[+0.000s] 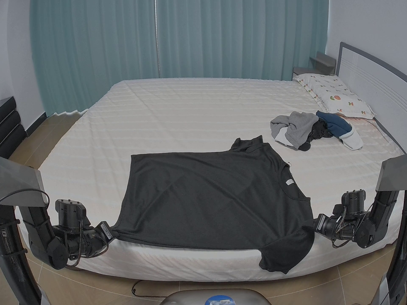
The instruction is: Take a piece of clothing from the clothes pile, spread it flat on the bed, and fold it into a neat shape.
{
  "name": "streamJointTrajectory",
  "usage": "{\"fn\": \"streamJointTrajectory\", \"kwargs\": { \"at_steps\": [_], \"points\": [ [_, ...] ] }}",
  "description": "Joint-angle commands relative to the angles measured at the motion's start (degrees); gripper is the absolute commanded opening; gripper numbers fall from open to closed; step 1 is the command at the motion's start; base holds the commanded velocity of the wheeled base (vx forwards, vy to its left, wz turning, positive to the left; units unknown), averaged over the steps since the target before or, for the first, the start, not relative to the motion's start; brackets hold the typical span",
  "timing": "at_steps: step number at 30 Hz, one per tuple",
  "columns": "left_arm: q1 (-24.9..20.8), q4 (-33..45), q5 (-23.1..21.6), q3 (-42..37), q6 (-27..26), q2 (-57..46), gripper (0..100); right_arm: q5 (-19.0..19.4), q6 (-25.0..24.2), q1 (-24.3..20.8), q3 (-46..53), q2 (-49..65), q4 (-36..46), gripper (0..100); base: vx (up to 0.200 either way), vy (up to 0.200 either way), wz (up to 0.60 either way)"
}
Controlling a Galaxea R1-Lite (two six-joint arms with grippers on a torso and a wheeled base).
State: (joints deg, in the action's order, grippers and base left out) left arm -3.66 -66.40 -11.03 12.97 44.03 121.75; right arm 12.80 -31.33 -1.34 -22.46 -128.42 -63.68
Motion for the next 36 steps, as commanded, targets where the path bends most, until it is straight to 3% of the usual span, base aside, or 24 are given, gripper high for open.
{"fn": "streamJointTrajectory", "kwargs": {
  "at_steps": [1, 7, 11, 19, 20, 24, 29, 36],
  "points": [
    [0.14, -0.04, 0.05, 0.04, 0.00, -0.02, 0, -0.06, -0.22, 0.11, -2.15, -2.63, -0.04, 0, 0.000, 0.000, 0.00],
    [0.32, -0.04, 0.05, 0.04, -0.09, -0.11, 0, -0.06, -0.84, 1.25, -5.93, -2.72, -0.21, 0, 0.000, 0.000, 0.00],
    [0.23, -0.04, 0.05, -0.05, 0.00, 0.07, 0, -0.14, -4.18, 1.17, -7.60, -3.16, -1.09, 0, 0.000, 0.000, 0.00],
    [-0.12, -0.04, -0.04, -0.31, 0.18, 0.95, 0, -0.14, -6.29, 0.64, -6.99, -5.88, -10.14, 0, 0.000, 0.000, 0.00],
    [-0.21, -0.04, -0.04, -0.31, 0.18, 1.04, 0, -0.14, -6.20, 0.55, -6.90, -6.32, -10.94, 100, 0.000, 0.000, 0.00],
    [-0.21, -0.04, -0.04, -0.58, 0.18, 1.04, 0, 0.12, -6.20, 0.46, -5.85, -8.08, -15.95, 100, 0.000, 0.000, 0.00],
    [-0.12, -0.04, -1.89, -1.63, 0.09, 0.95, 0, 3.81, -5.94, 1.78, -0.13, -7.81, -22.71, 100, 0.000, 0.000, 0.00],
    [-0.12, -0.04, -1.89, -1.72, 0.09, 0.68, 0, 5.48, -2.86, 3.36, 6.72, -6.14, -25.70, 100, 0.000, 0.000, 0.00]
  ]
}}
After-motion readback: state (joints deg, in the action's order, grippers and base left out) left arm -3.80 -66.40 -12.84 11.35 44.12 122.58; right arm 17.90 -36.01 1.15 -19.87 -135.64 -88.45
